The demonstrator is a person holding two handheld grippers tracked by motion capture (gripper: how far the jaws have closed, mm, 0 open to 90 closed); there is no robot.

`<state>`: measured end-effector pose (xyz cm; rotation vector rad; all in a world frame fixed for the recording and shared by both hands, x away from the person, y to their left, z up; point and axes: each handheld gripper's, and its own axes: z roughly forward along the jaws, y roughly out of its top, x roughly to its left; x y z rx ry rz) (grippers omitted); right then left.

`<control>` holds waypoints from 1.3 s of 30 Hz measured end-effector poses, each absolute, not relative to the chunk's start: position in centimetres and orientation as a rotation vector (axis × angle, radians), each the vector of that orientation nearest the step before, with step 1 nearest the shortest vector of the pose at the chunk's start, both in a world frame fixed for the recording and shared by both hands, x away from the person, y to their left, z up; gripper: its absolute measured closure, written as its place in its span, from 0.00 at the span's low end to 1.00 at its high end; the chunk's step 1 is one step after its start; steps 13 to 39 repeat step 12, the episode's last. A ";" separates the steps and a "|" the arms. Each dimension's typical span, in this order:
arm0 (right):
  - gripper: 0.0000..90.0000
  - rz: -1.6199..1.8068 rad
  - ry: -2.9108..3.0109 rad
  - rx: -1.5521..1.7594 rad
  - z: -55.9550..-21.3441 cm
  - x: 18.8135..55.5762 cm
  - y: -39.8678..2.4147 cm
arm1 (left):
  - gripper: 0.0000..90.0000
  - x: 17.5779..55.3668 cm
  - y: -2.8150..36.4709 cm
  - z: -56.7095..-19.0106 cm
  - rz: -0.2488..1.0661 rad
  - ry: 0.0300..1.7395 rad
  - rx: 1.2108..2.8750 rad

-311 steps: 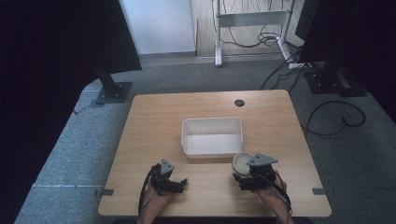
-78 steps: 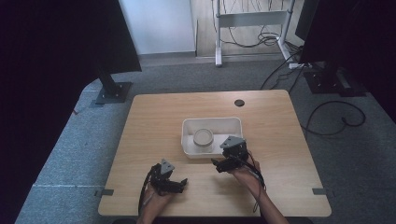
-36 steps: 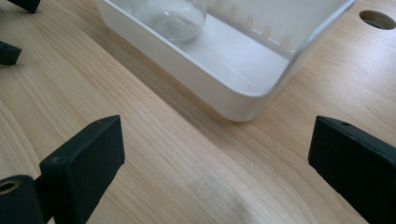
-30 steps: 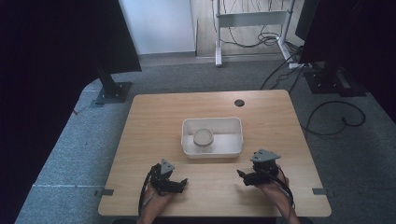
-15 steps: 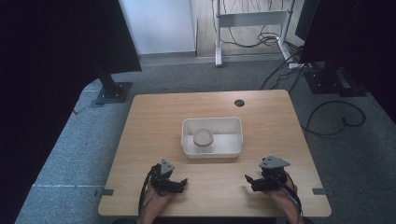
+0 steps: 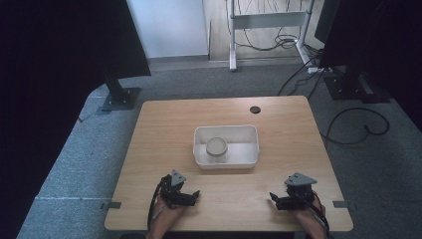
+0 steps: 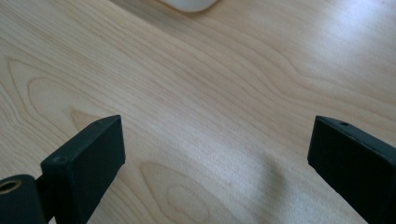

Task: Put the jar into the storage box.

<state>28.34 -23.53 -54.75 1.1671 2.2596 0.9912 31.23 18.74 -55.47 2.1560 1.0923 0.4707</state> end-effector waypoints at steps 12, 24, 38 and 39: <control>0.05 0.971 2.279 1.206 -55.6 28.2 -23.9 | 0.00 31.2 18.7 -55.5 0.470 1.093 2.156; 0.05 0.971 2.279 1.206 -55.6 28.2 -23.9 | 0.00 31.2 18.7 -55.5 0.470 1.093 2.156; 0.05 0.971 2.279 1.206 -55.6 28.2 -23.9 | 0.00 31.2 18.7 -55.5 0.470 1.093 2.156; 0.05 0.971 2.279 1.206 -55.6 28.2 -23.9 | 0.00 31.2 18.7 -55.5 0.470 1.093 2.156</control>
